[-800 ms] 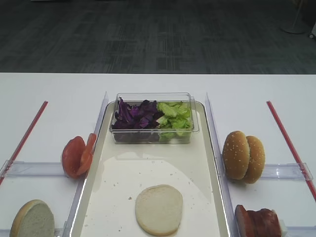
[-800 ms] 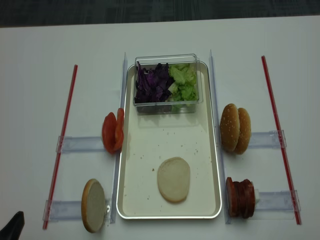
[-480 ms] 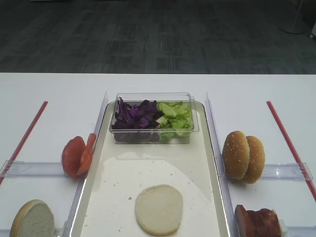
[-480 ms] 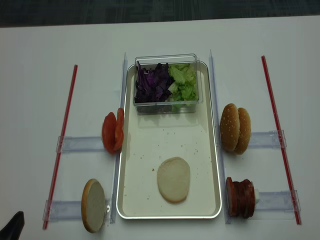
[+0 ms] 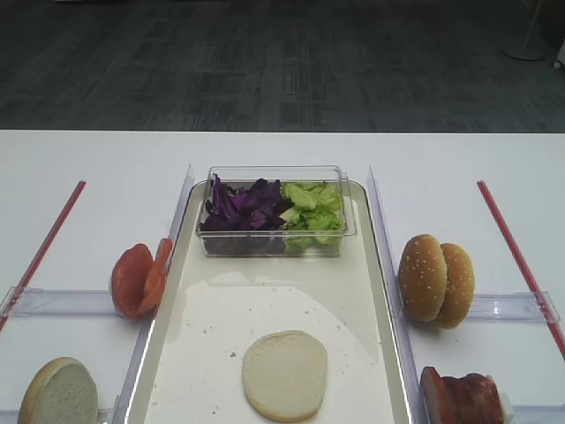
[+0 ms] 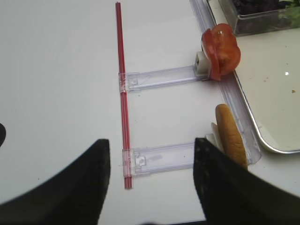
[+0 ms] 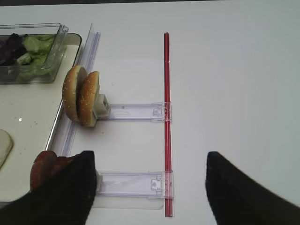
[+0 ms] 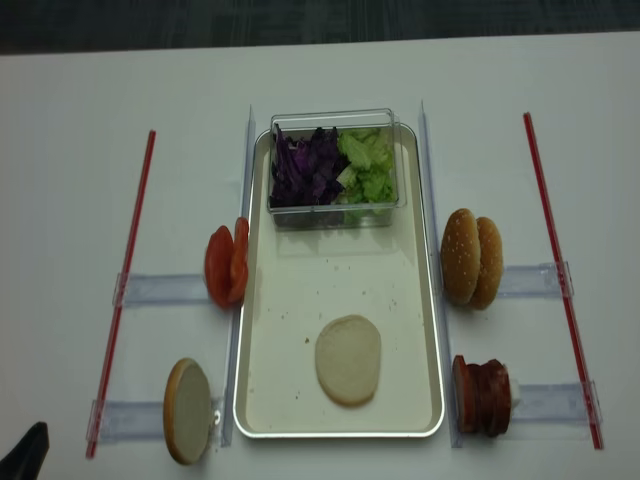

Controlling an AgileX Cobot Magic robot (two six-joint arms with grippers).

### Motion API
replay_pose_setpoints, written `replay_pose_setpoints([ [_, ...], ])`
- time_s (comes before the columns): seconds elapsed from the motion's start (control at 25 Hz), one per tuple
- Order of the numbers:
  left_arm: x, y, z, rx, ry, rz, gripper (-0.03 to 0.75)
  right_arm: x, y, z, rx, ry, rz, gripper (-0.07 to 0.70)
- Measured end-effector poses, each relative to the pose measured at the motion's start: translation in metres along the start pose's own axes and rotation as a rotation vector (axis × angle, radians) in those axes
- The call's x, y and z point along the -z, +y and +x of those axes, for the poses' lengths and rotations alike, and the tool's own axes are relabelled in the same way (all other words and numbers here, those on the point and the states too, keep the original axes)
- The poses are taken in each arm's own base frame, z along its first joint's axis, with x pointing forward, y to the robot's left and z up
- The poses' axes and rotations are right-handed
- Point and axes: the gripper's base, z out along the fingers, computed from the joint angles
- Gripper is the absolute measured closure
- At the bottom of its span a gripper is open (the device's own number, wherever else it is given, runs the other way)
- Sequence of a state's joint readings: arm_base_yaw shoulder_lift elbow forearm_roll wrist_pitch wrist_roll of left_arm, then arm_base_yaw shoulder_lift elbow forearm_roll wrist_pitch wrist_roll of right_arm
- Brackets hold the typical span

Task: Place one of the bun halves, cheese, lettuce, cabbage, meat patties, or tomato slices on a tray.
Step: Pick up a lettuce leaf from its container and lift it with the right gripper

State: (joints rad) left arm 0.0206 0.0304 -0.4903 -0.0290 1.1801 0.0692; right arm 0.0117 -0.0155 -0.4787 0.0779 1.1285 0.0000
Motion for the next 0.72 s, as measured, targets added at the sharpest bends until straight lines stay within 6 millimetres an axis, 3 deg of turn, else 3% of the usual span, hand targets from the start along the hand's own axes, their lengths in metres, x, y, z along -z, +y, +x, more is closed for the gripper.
replay_pose_setpoints([
  [0.24, 0.000, 0.000, 0.000, 0.000, 0.000, 0.000, 0.349, -0.015, -0.001, -0.009, 0.001, 0.121, 0.003, 0.063],
  [0.72, 0.000, 0.000, 0.000, 0.000, -0.001, 0.000, 0.349, -0.070, -0.004, -0.037, 0.004, 0.418, 0.010, 0.059],
])
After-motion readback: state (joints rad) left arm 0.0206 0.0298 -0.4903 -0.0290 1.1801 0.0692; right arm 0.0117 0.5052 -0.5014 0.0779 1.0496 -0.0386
